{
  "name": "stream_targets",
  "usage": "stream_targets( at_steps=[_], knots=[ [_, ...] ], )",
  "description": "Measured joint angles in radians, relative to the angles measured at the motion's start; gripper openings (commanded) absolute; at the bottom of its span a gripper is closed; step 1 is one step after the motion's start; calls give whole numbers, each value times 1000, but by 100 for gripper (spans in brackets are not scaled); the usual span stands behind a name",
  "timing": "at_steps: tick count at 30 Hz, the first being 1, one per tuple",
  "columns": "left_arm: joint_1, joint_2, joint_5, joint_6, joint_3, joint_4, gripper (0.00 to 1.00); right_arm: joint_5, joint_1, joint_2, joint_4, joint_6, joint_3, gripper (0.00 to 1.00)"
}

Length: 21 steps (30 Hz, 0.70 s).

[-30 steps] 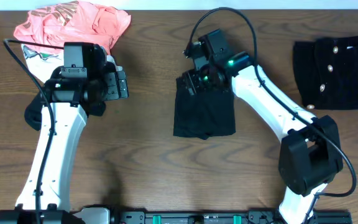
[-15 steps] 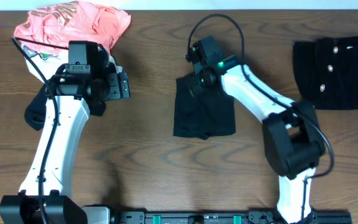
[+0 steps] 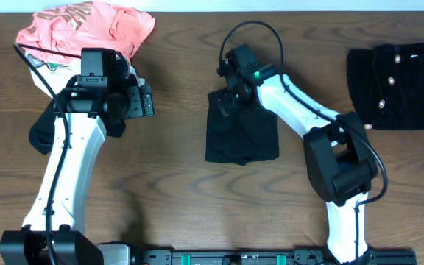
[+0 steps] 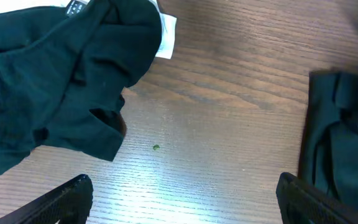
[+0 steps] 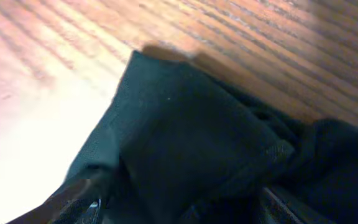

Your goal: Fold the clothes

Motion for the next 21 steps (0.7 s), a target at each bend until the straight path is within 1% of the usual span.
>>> stream_targets(
  at_steps=[7,12,16,21],
  knots=[
    [0,0,0,0,0,0,95,6,0,-94,-237,12,108,71],
    [0,0,0,0,0,0,94,9,0,-123,-385,17,121,61],
    [0,0,0,0,0,2,95,10,5,-121,-397,21,81,58],
    [0,0,0,0,0,5,95,-12,44,-121,-315,21,-13,58]
  ],
)
